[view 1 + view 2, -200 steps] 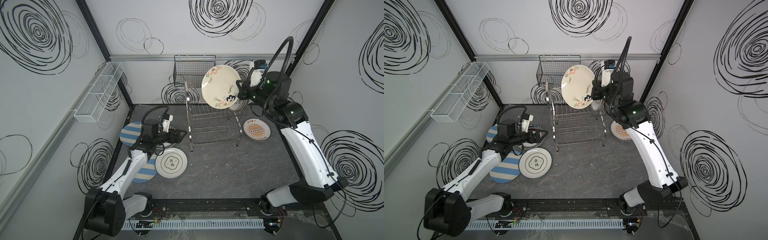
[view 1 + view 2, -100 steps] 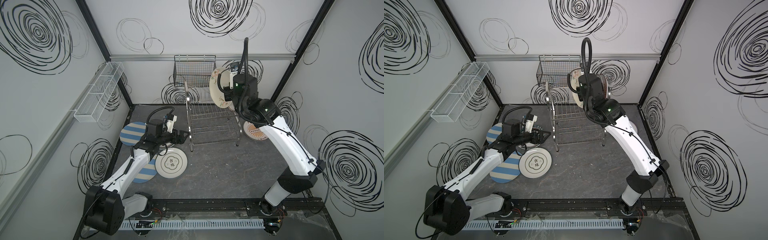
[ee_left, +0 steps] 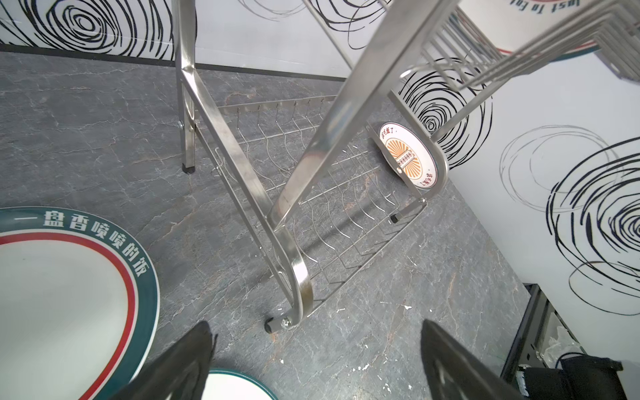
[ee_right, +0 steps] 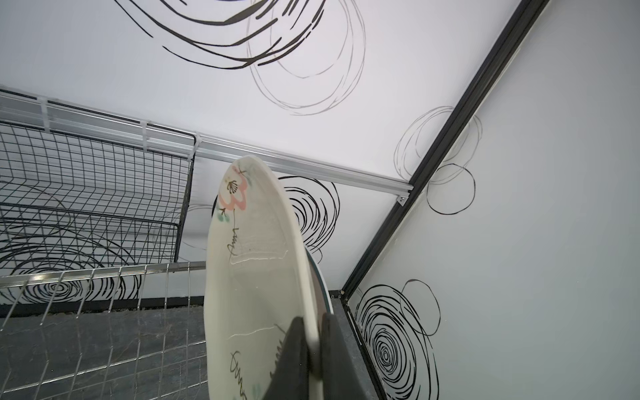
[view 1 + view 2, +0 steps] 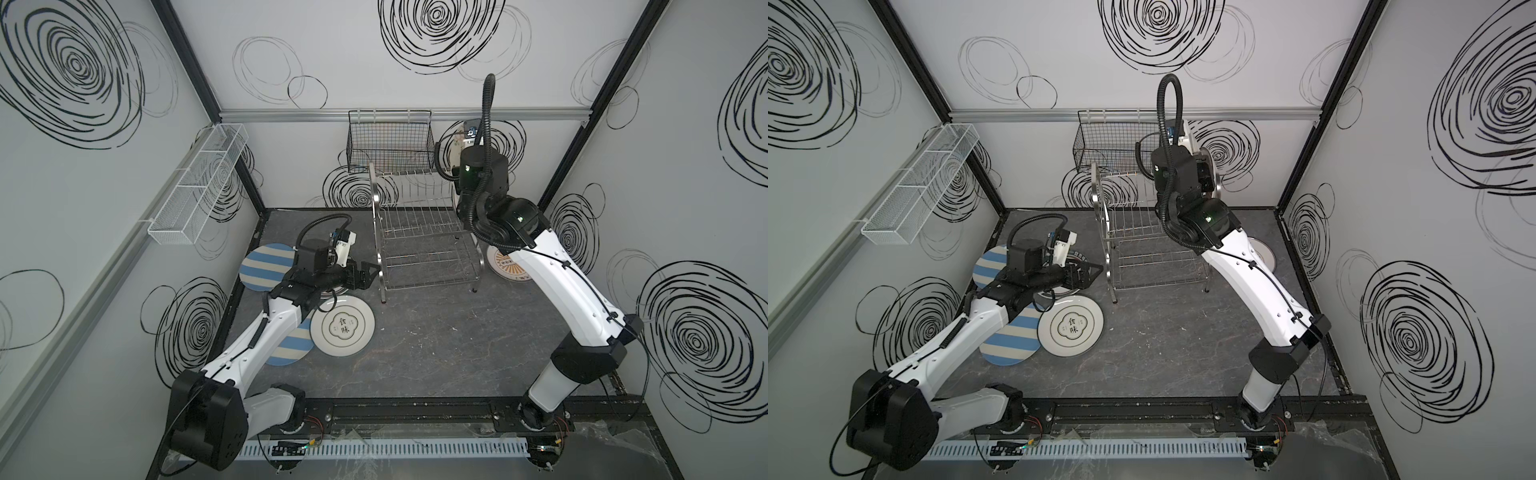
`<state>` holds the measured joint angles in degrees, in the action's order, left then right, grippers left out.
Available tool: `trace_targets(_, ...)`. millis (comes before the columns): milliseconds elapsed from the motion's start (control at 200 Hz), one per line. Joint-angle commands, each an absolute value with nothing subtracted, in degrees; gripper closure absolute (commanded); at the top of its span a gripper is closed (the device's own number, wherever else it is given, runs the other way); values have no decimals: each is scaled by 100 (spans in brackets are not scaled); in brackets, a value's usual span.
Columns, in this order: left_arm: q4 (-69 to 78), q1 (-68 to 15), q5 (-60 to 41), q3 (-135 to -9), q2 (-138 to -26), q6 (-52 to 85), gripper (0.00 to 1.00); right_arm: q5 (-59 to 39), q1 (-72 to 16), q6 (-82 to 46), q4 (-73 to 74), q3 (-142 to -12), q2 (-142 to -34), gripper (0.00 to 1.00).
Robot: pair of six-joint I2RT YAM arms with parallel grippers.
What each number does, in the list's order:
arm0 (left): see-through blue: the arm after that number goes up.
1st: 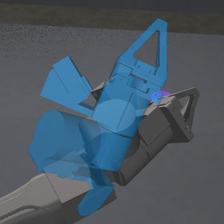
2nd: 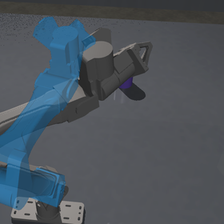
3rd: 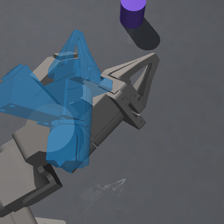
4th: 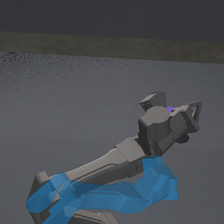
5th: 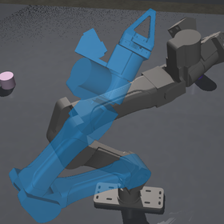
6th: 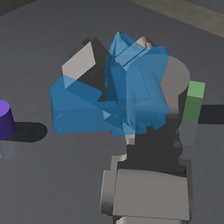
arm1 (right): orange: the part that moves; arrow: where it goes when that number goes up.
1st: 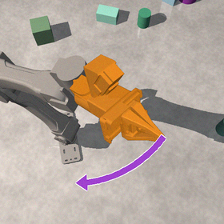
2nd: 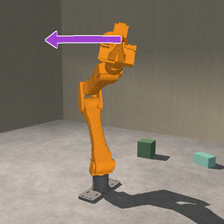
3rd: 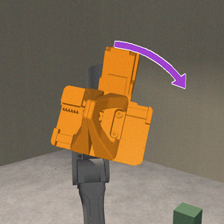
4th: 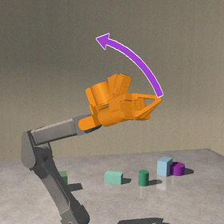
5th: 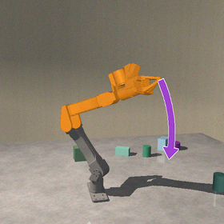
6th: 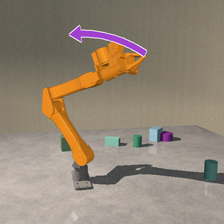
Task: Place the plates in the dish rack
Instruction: 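Lower the floral plate into the rack beside the 'Enjoy The Moment' plate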
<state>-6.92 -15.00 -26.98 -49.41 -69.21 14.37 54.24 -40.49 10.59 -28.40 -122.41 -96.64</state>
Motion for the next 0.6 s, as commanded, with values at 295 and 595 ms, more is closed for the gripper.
trace_targets(295, -505, -1529, -2656, -4887, -6865, 1394, 4, 5680, -4039, 1071, -2075, -12325, -9885, 100)
trace_targets(595, -519, -1534, -2628, -4860, -6820, 1380, 4, 5559, -3870, 902, -2144, -12340, -9993, 100)
